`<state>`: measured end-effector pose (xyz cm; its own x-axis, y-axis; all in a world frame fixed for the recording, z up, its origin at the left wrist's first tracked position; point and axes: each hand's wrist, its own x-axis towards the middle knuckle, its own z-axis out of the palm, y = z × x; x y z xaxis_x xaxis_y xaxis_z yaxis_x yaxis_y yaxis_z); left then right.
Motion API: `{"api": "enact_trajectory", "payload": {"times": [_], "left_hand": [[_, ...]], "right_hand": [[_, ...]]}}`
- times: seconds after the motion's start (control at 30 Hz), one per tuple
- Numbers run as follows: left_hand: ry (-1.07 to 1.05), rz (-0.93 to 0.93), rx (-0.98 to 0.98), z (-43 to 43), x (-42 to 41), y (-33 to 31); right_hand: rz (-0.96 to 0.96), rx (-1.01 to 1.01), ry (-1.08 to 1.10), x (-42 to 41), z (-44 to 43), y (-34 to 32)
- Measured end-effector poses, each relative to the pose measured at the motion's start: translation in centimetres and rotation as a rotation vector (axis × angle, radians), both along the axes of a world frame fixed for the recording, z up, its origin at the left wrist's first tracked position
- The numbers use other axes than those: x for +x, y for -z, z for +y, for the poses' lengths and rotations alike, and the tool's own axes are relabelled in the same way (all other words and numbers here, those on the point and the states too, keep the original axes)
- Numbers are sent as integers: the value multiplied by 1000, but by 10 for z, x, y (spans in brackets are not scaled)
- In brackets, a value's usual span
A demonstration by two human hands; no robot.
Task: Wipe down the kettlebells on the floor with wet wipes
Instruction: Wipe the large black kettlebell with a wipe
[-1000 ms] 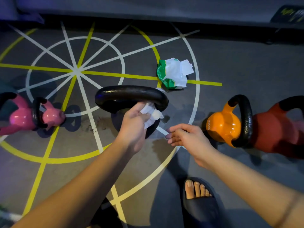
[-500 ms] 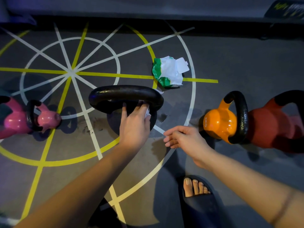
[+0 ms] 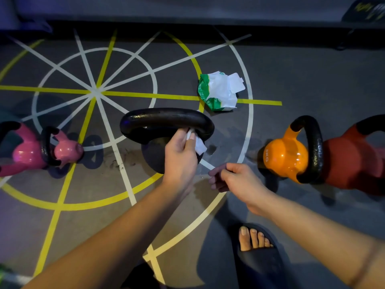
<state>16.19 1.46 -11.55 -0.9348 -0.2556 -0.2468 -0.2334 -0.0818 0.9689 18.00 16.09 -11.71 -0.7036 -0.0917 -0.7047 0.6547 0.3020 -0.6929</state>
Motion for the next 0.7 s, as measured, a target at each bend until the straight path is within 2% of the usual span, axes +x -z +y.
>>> {"api": "enact_trajectory", "payload": {"times": [0.03, 0.1, 0.13, 0.23, 0.27, 0.4, 0.5, 0.57, 0.7], "left_hand": [[-4, -15, 147, 1, 0, -1], [16, -3, 224, -2, 1, -2], [43, 13, 131, -7, 2, -1], [186, 75, -530, -27, -6, 9], [225, 57, -684, -30, -10, 9], [358, -90, -1103, -14, -16, -8], [369, 73, -1458, -17, -12, 1], [388, 142, -1588, -23, -13, 9], [524, 84, -1614, -22, -10, 10]], "right_hand": [[-5, 0, -5, 1, 0, 1], [-15, 5, -13, 4, -1, 2], [-16, 15, -21, 4, -1, 2], [-17, 39, -54, 5, -1, 2], [-21, 35, -56, 5, -1, 2], [-19, 24, -46, 2, 0, 1], [-10, 40, -57, 1, 1, 1], [-17, 40, -54, 2, 3, 4], [-25, 45, -48, 8, 10, 8]]}}
